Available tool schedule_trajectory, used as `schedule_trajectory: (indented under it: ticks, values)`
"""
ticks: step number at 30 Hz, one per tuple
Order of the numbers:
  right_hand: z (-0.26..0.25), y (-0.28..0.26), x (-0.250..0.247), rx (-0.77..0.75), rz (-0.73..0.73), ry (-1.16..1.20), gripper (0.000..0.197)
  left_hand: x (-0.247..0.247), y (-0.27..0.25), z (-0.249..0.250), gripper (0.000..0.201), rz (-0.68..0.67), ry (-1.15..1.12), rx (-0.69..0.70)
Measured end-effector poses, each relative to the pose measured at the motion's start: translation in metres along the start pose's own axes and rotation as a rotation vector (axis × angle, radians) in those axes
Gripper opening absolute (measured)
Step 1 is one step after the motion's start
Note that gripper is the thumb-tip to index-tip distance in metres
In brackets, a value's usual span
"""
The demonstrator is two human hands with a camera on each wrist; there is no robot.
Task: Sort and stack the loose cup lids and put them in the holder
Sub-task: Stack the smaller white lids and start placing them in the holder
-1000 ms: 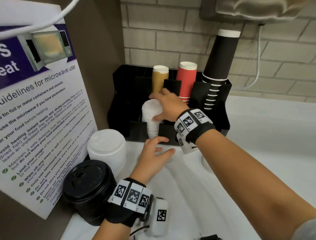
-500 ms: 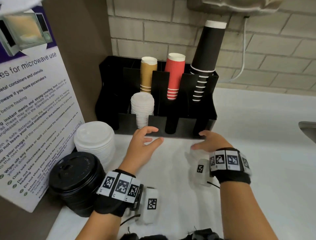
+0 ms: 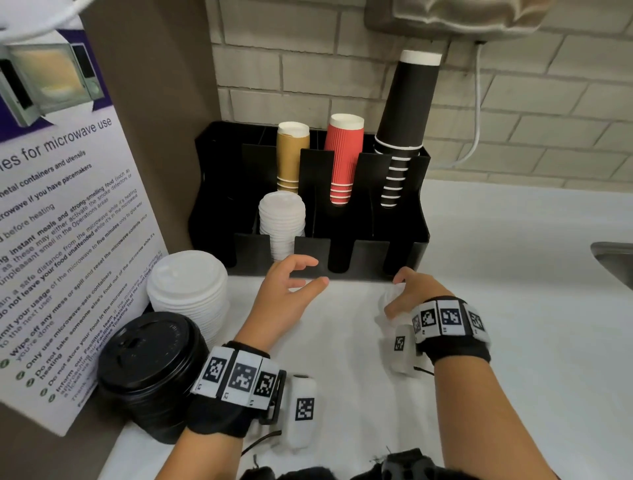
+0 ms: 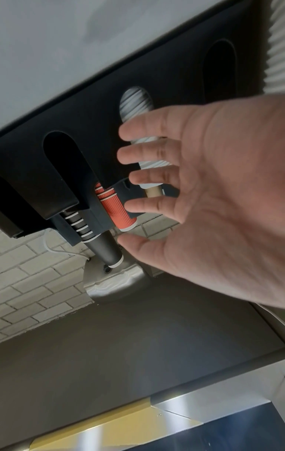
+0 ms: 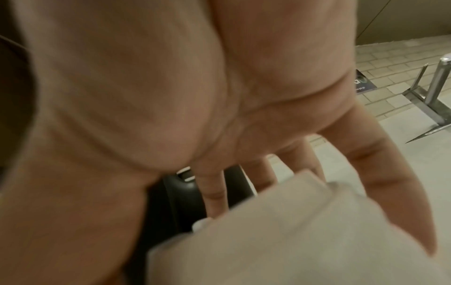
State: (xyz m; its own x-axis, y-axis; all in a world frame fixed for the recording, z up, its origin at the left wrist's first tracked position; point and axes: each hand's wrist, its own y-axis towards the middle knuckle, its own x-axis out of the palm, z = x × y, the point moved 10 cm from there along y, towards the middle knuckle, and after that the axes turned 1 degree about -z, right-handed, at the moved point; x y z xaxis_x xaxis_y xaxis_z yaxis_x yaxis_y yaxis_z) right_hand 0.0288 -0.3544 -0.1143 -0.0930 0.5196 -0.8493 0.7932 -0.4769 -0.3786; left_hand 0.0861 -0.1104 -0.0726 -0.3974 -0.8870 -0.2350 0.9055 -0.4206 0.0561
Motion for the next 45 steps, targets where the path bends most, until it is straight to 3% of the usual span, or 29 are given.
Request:
schedule_trajectory:
  ticks: [3,6,11,14,21,32,41,45]
  values:
    - [-0.019,-0.008,-0.012,-0.106,-0.016,0.135,0.051,0.002,-0.001,0.001,0.032,-0.024,-0.002,0.006]
    - [-0.052,-0.022,-0.022,-0.257,-0.075,0.348,0.043,0.012,-0.003,0.004,0.052,-0.094,-0.010,0.016]
    - [-0.087,-0.042,-0.037,-0.417,-0.023,0.437,0.051,0.017,-0.005,0.005,0.078,-0.137,-0.025,0.033]
    - [-0.107,-0.056,-0.033,-0.528,-0.143,0.595,0.049,0.017,-0.006,0.015,0.099,-0.172,-0.106,0.091]
    - [-0.133,-0.075,-0.021,-0.639,-0.273,0.724,0.051,0.012,-0.007,0.037,0.073,-0.133,-0.257,0.256]
    - [-0.140,-0.083,-0.016,-0.713,-0.345,0.814,0.053,0.003,-0.008,0.036,0.097,-0.005,-0.212,0.266]
    - [-0.144,-0.086,-0.020,-0.755,-0.328,0.843,0.053,-0.001,-0.012,0.045,0.087,0.051,-0.228,0.290]
    - [-0.144,-0.085,-0.021,-0.762,-0.337,0.854,0.052,0.000,-0.011,0.043,0.091,0.028,-0.221,0.282]
